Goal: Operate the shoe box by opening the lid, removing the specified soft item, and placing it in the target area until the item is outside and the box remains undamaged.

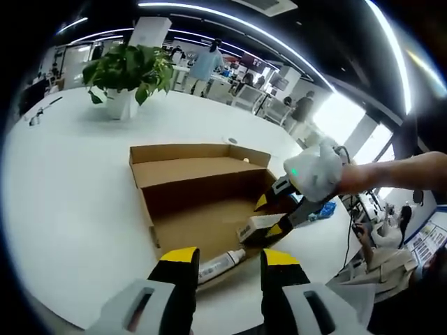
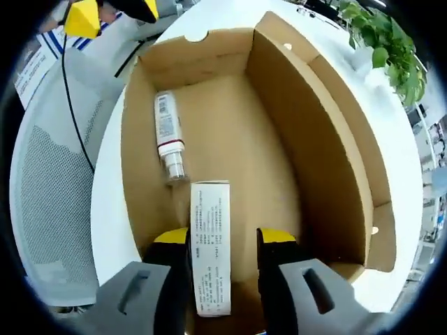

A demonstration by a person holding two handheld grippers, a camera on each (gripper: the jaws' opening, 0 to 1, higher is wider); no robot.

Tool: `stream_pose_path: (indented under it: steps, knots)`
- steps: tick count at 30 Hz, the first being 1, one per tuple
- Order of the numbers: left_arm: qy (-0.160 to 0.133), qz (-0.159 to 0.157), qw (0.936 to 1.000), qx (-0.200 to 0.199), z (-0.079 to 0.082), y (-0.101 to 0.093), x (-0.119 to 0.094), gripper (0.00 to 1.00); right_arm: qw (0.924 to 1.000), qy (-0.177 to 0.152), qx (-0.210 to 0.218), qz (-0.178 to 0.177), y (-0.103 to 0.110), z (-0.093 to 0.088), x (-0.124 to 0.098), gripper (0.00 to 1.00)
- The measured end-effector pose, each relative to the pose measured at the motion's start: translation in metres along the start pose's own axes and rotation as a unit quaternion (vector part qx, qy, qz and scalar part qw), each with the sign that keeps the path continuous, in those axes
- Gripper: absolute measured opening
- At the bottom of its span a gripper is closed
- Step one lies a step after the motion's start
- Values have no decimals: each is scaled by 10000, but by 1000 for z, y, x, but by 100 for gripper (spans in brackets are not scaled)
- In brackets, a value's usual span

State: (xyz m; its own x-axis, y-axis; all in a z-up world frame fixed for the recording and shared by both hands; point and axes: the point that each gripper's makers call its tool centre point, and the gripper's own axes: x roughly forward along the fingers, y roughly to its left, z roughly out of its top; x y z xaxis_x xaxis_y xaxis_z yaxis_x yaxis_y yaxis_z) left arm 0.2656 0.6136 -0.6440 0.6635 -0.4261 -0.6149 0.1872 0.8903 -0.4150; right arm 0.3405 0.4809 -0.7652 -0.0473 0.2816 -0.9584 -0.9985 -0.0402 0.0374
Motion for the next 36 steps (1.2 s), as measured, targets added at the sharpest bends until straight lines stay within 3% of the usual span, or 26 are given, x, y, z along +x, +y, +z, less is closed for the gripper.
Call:
stream_pose_path:
  steps: [1,14,27,36]
  knots:
    - [-3,0,10000,-1,0,0,0,35,10000,-30,21,61,2,0,0,18]
    - [-64,-44,10000,25,5,-2,-2,35,9995,-202,243,-89,-1,6,-11,18]
    - [-162,-116,9997,162,16,-12,-6,35,9960,-717,225,-484,-20,33,-64,18]
    - [-209,-168,9993,244,19,-20,-12,35,9937,-863,136,-695,-21,37,-91,18]
